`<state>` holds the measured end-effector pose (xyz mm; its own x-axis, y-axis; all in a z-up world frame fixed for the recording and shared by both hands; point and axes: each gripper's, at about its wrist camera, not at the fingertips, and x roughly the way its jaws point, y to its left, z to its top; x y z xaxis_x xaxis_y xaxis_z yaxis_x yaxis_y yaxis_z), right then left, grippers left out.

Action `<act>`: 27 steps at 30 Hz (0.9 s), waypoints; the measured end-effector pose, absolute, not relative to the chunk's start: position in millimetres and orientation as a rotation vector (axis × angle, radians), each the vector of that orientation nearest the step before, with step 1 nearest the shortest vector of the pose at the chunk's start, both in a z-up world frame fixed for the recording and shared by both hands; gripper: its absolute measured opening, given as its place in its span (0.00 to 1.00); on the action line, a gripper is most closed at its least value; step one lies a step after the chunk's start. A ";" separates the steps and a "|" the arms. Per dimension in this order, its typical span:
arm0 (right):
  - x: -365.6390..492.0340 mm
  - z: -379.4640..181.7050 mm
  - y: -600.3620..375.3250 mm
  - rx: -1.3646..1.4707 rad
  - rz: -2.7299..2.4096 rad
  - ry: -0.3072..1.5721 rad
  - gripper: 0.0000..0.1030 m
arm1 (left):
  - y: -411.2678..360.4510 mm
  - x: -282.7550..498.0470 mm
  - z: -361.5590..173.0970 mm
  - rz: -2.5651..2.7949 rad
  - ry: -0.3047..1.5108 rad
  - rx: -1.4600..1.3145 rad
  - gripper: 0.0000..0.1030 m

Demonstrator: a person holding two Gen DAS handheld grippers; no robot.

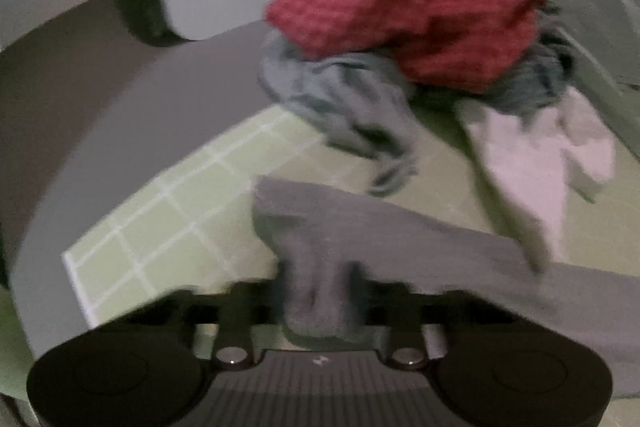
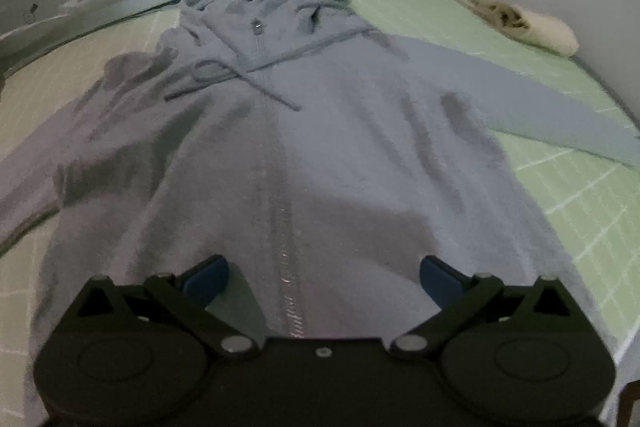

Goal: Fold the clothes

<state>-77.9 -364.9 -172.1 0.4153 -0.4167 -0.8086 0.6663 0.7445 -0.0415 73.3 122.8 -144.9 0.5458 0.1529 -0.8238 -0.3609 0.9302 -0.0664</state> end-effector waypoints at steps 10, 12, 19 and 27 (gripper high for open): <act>-69.2 -174.0 -369.9 0.335 -0.654 0.896 1.00 | 33.1 88.0 -90.5 -0.091 0.876 -0.245 0.16; -69.1 -174.6 -370.6 0.333 -0.652 0.889 1.00 | 0.9 86.1 -71.3 -0.274 0.830 -0.235 0.16; -66.4 -174.9 -376.5 0.332 -0.640 0.875 1.00 | -84.4 73.5 -47.4 -0.588 0.747 -0.121 0.67; -58.1 -166.2 -374.6 0.313 -0.610 0.864 1.00 | -85.7 75.6 -75.3 -0.427 0.850 0.006 0.78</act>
